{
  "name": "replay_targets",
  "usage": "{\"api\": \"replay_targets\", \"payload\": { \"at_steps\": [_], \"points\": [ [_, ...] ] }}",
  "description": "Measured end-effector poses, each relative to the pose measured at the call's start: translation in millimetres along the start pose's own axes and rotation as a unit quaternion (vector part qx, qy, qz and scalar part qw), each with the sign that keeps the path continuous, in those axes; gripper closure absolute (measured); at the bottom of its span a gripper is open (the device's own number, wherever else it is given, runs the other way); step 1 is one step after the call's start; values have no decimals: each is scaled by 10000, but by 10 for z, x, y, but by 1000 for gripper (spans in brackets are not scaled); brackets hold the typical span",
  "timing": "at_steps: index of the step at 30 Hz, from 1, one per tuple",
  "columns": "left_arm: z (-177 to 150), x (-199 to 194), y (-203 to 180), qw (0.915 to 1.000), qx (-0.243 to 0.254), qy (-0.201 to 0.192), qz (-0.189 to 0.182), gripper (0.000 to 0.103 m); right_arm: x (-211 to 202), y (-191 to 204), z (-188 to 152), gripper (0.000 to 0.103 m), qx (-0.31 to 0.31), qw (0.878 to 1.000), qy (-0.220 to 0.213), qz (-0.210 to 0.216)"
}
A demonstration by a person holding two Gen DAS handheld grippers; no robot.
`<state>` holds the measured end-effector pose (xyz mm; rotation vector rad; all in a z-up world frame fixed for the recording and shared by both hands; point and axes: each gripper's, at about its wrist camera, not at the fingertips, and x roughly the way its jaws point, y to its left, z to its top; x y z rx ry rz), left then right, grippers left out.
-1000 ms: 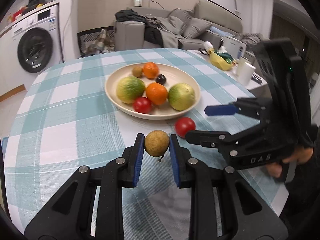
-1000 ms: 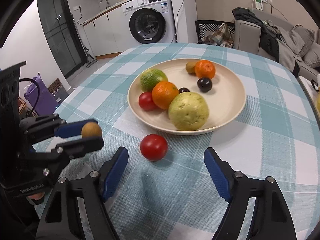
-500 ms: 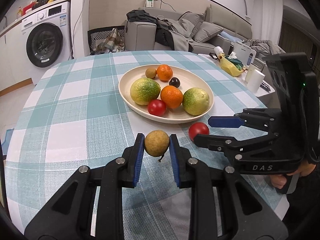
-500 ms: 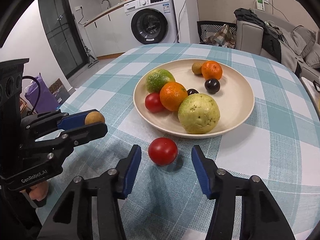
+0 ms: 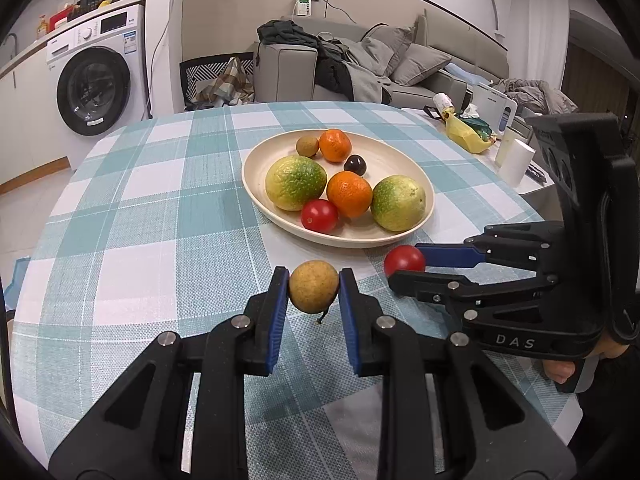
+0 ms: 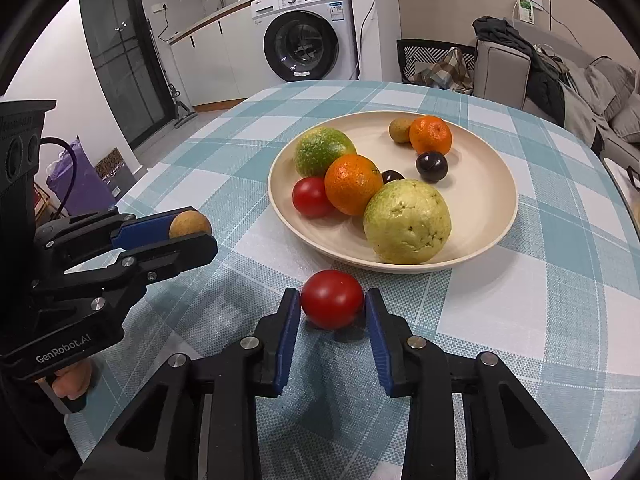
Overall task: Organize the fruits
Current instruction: 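Grasp the red tomato with the right tool while the left holds the brown fruit, then carry the tomato with the right tool while the left carries the brown fruit over the plate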
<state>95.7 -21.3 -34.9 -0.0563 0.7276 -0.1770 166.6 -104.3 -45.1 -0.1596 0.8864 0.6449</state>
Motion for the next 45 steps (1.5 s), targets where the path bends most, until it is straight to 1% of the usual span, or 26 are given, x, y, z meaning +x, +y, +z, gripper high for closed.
{"api": "replay_targets", "payload": {
  "at_steps": [5, 13, 20, 27, 35, 45],
  "points": [
    [-1, 17, 10, 10000, 17, -32, 85, 81, 0, 12, -9, 70, -53, 10000, -14, -32],
    [7, 35, 63, 9999, -65, -72, 120, 81, -60, 31, 6, 70, -127, 9999, -96, -58],
    [22, 30, 78, 9998, -83, -112, 153, 81, -199, 32, 51, 70, -172, 9994, -280, -60],
    [105, 41, 35, 9996, -102, -186, 160, 81, -350, 7, 88, 70, -134, 9985, -512, -128],
    [239, 121, -27, 9995, -110, -262, 158, 81, -451, -51, 127, 70, -47, 9971, -731, -187],
    [420, 264, -115, 9994, -32, -308, 129, 81, -538, -290, 159, 70, 344, 9935, -1045, -305]
  ]
}}
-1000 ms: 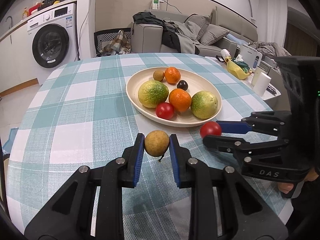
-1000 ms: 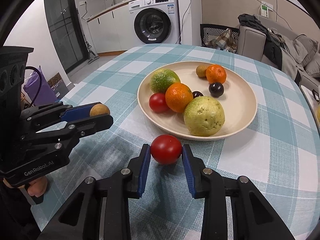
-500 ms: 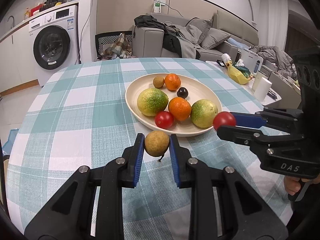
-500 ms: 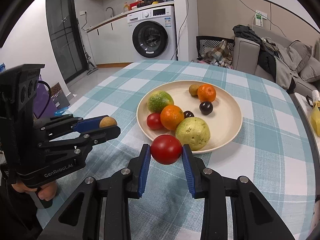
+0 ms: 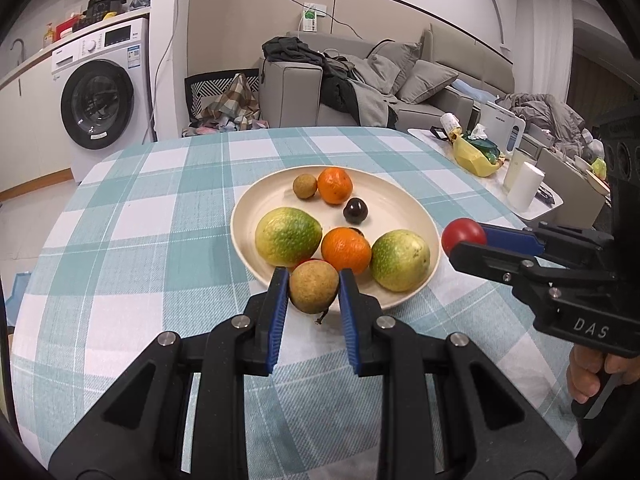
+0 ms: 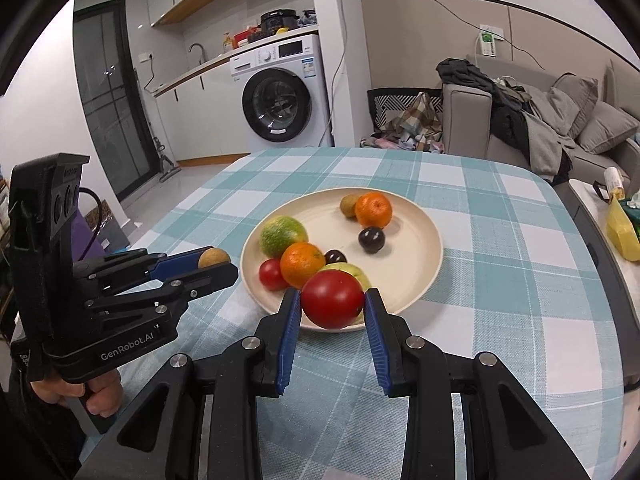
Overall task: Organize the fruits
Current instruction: 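Carry the tomato with the right tool while the left carries the brown fruit over the plate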
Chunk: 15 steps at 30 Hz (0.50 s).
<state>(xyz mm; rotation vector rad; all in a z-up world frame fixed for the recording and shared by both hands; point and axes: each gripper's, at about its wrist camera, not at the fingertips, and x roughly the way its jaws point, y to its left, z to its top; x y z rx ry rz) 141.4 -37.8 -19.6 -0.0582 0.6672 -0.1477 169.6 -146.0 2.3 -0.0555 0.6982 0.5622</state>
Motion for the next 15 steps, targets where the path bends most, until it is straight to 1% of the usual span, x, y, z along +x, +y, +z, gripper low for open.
{"api": "replay_targets", "payload": {
  "at_steps": [8, 15],
  "points": [
    [106, 85, -50, 9999, 92, -57, 3, 81, 7, -166, 53, 70, 253, 9995, -120, -108],
    [188, 172, -106, 9997, 199, -101, 23, 81, 48, -247, 118, 70, 350, 9991, -179, -185]
  ]
}}
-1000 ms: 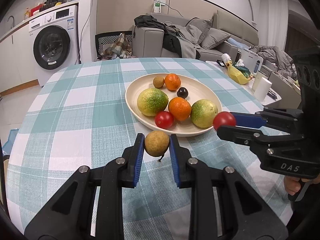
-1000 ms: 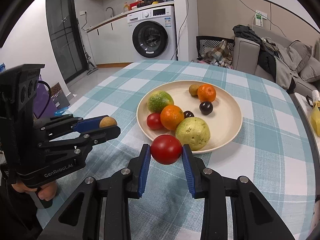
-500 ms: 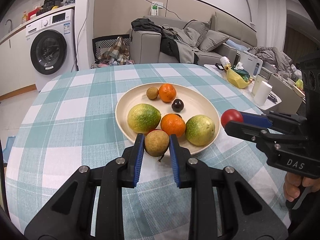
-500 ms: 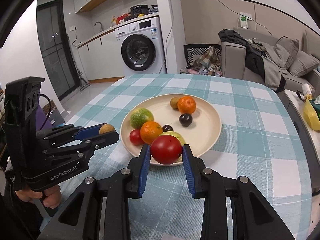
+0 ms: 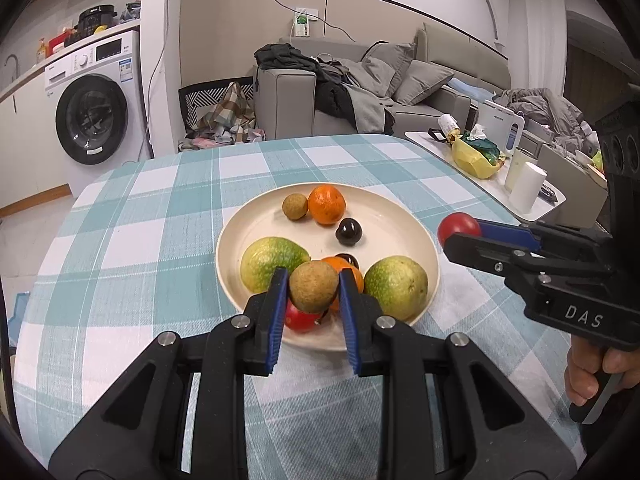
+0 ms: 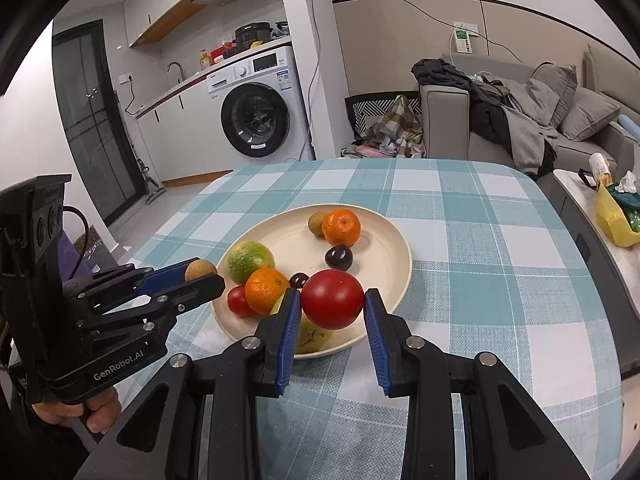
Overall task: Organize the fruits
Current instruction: 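Carry the tomato with the right tool while the left carries the brown fruit over the plate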
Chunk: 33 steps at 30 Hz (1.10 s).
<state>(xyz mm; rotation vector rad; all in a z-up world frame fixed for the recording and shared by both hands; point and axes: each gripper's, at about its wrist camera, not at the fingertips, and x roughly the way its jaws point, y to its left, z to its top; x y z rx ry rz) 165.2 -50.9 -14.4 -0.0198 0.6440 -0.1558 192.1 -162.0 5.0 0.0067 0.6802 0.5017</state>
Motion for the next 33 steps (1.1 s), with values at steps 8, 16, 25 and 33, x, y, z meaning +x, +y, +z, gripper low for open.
{"api": "replay_targets", "payload": {
  "at_steps": [8, 16, 25, 33],
  "points": [
    [87, 122, -20, 10000, 42, 1, 31, 81, 126, -39, 55, 70, 99, 9999, -16, -34],
    [169, 252, -19, 10000, 31, 15, 46, 81, 253, -137, 69, 70, 276, 9996, 44, -68],
    [226, 475, -20, 9999, 17, 124, 33, 81, 380, -229, 63, 70, 423, 9989, 173, -86],
    [235, 573, -77, 9998, 127, 173, 33, 81, 432, -260, 60, 70, 476, 9985, 248, -77]
  ]
}}
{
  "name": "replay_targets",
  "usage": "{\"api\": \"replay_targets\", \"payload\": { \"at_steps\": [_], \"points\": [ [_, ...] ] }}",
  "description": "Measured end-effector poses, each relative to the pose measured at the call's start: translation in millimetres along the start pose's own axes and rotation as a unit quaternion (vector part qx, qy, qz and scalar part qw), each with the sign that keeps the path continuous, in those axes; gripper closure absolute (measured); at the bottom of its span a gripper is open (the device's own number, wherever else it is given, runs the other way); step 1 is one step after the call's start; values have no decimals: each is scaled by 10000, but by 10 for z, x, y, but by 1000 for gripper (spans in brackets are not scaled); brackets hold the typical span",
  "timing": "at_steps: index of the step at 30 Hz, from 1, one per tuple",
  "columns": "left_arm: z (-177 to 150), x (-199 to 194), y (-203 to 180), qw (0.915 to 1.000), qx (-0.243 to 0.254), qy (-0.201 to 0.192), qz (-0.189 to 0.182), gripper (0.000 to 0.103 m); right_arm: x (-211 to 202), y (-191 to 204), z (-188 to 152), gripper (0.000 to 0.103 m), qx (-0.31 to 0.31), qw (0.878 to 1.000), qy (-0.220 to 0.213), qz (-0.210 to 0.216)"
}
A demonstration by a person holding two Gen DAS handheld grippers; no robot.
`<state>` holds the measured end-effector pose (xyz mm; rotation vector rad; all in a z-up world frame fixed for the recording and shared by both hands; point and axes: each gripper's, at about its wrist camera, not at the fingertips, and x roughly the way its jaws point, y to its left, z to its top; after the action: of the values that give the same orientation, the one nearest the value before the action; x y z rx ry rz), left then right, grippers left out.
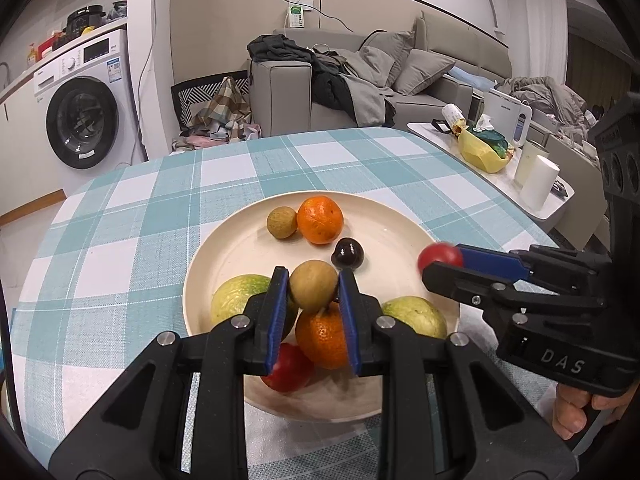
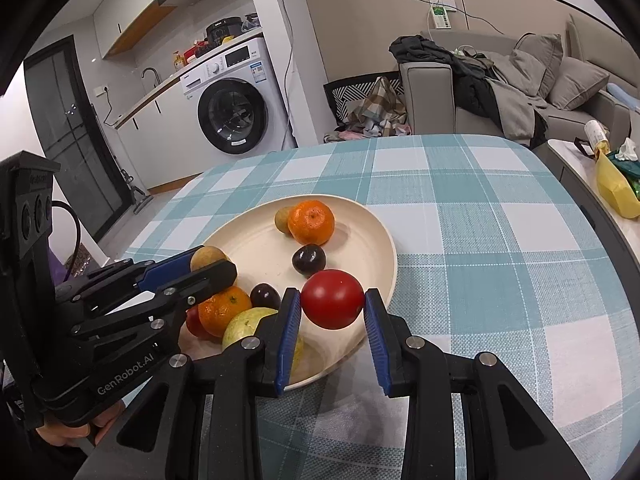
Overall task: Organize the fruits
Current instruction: 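Carry the tomato with the right tool while the left carries the brown fruit over the plate, then open the right tool onto the plate while the left releases the brown fruit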
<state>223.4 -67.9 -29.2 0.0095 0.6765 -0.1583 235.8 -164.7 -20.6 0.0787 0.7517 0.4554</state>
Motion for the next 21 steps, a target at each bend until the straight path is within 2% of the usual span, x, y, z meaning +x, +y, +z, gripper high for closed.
{"api": "replay_targets", "payload": {
  "at_steps": [3, 5, 7, 9, 10, 12, 14, 19, 21],
  "points": [
    [-5, 8, -24, 10000, 75, 13, 15, 80, -24, -2, 8, 67, -12, 10000, -57, 24],
    [-4, -18, -23, 10000, 76, 33, 10, 78, -45, 1, 11, 60, -27, 10000, -87, 6],
    [1, -59, -8, 10000, 48, -9, 27, 70, -72, -1, 11, 57, -31, 9999, -124, -19],
    [1, -133, 11, 9999, 19, -99, 58, 51, -94, -1, 10, 52, -67, 9999, -134, -52],
    [1, -175, 24, 9998, -1, -163, 84, 46, -114, 0, 9, 50, -94, 9998, -154, -88],
    [-9, -270, 47, 9994, -22, -310, 136, 30, -152, -7, 3, 40, -133, 9996, -189, -137],
    [-26, -364, 59, 9989, 5, -422, 187, 19, -198, -28, -8, 20, -109, 9996, -237, -123],
    [-88, -569, 90, 9982, 58, -542, 255, 13, -283, -56, -41, 1, -97, 9994, -313, -62],
    [-135, -643, 110, 9980, 44, -581, 253, 2, -305, -53, -58, 0, -126, 9993, -339, -117]
  ]
}}
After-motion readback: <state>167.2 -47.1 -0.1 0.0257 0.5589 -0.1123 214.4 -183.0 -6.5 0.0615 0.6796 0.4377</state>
